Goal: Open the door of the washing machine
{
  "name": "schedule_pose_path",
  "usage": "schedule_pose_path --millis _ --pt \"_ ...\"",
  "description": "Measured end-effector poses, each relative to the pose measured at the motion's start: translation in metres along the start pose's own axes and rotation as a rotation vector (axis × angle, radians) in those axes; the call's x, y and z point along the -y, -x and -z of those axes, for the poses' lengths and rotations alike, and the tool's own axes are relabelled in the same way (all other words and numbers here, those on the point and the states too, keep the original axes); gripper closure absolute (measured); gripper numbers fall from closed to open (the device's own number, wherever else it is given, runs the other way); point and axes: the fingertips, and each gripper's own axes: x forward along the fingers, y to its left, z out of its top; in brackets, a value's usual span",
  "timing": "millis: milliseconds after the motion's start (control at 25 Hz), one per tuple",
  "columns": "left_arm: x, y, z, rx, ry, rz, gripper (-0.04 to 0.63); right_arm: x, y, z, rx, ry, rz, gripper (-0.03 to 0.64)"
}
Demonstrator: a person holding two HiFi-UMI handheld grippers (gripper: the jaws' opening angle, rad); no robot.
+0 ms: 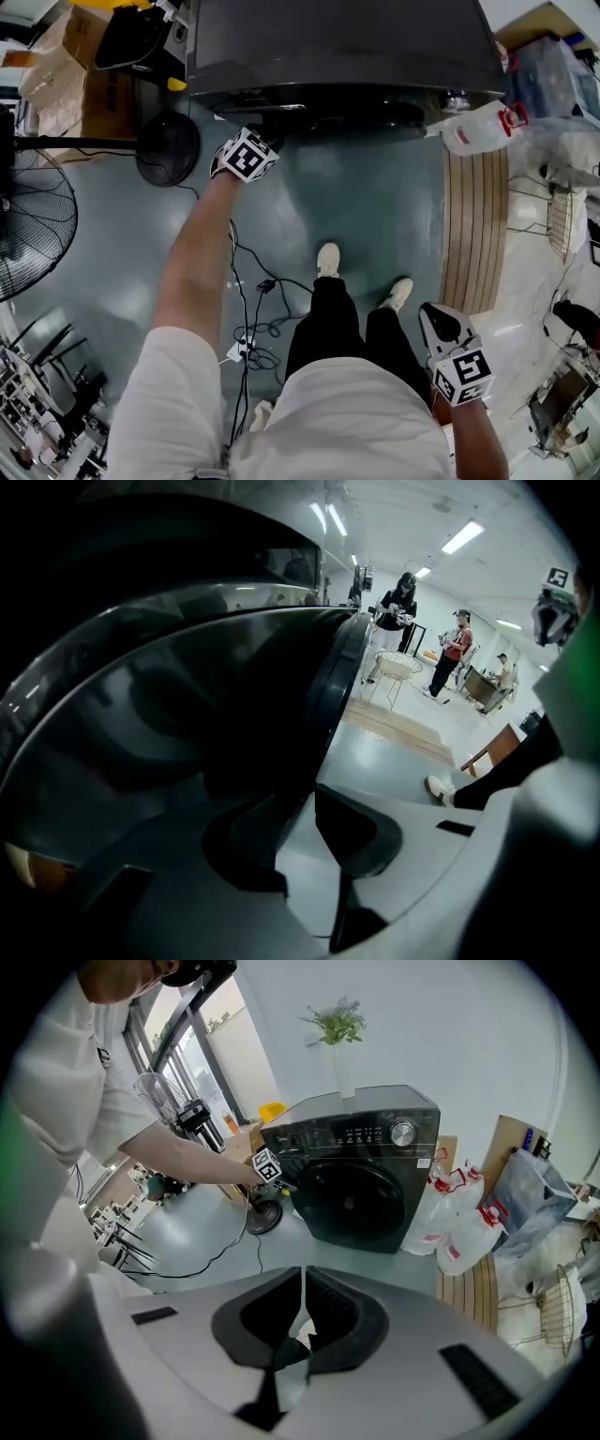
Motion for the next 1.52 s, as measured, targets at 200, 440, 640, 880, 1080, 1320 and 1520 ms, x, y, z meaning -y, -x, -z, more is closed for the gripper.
schedule_pose_path --millis 200,440,640,880,1080,1320,1520 --pt "0.012 0.002 0.004 0.002 0.008 0.008 0.489 0.003 -0.001 -0.002 0.015 0.003 -0.003 0.594" --pt "0.035 0.005 0.013 0.006 0.031 0.011 0.494 0.002 -0.004 0.002 0.029 0.017 -0.012 0.595" --pt "0.054 0.01 0.021 0.007 0.059 0.004 0.497 -0.004 -0.003 0.006 0.04 0.035 -0.028 0.597" --pt "0.073 0.011 0.027 0.012 0.089 -0.011 0.5 -0.006 0.001 0.015 0.048 0.048 -0.042 0.6" --pt "0.093 0.011 0.033 0.016 0.119 -0.017 0.5 -0.008 0.007 0.023 0.046 0.085 -0.047 0.603" --pt "0.114 0.011 0.035 0.025 0.145 -0.029 0.502 -0.006 0.016 0.029 0.057 0.082 -0.055 0.607" --pt "0.132 0.014 0.039 0.023 0.192 -0.031 0.502 -0.002 0.02 0.033 0.068 0.067 -0.062 0.607"
